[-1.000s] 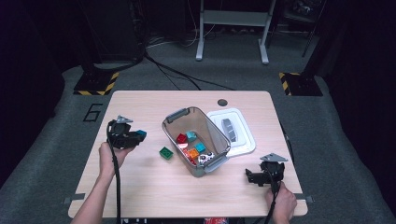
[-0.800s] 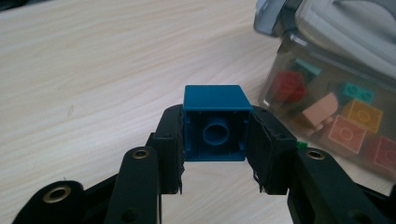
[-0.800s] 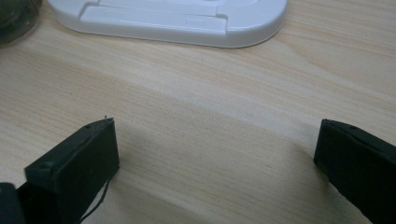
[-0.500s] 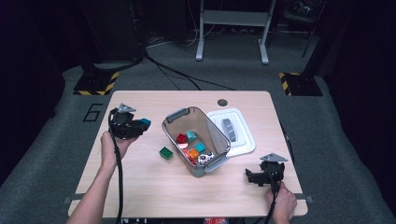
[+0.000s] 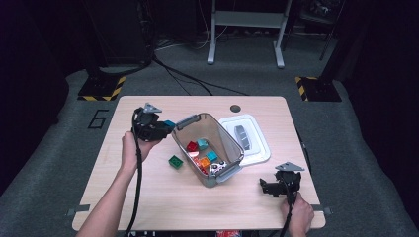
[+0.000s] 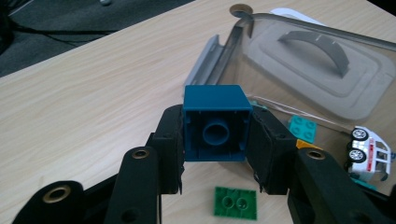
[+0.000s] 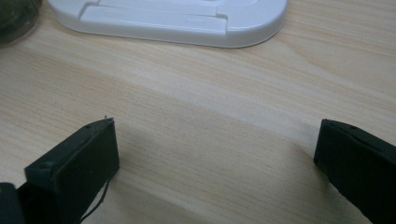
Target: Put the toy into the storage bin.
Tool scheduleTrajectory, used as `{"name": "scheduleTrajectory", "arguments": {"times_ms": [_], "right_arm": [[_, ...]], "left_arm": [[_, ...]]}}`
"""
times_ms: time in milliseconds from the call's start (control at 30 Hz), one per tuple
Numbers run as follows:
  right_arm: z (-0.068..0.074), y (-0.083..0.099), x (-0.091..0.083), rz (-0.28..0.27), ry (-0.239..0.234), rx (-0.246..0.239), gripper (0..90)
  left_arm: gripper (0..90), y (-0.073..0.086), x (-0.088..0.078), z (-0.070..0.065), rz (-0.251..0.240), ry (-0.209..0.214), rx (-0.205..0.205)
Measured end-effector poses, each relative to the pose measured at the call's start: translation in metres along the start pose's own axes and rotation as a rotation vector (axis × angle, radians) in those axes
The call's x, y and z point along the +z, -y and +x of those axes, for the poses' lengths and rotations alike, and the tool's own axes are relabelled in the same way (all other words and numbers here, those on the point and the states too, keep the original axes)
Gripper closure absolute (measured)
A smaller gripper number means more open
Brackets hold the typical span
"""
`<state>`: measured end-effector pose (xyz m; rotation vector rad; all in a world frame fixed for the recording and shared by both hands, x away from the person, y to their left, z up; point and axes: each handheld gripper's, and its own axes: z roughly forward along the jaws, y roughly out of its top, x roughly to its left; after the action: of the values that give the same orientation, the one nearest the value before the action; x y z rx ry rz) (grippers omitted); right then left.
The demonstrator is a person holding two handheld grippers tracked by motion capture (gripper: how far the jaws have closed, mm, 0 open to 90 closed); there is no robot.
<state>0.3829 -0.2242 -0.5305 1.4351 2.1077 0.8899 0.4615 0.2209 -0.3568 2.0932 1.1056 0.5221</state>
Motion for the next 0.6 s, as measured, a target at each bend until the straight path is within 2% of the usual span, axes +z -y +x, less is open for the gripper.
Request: {"name": "scheduleTrajectory", "arguments": {"times_ms": [100,200,433,600], "right_arm": [[0.000,0.000,0.000,0.000,0.000,0.000,0.0],[0.000,0.000,0.000,0.000,0.000,0.000,0.0],[0.000,0.000,0.000,0.000,0.000,0.000,0.0],[0.000,0.000,0.000,0.000,0.000,0.000,0.0]], "left_arm": [[58.9,-0.004,0.009,-0.007,0.039,0.035,0.018],[58.9,-0.005,0.019,-0.015,0.068,0.048,0.033],[58.8,-0.006,0.030,-0.019,0.107,0.060,0.042],[58.6,-0.006,0.037,-0.019,0.114,0.055,0.037]]}}
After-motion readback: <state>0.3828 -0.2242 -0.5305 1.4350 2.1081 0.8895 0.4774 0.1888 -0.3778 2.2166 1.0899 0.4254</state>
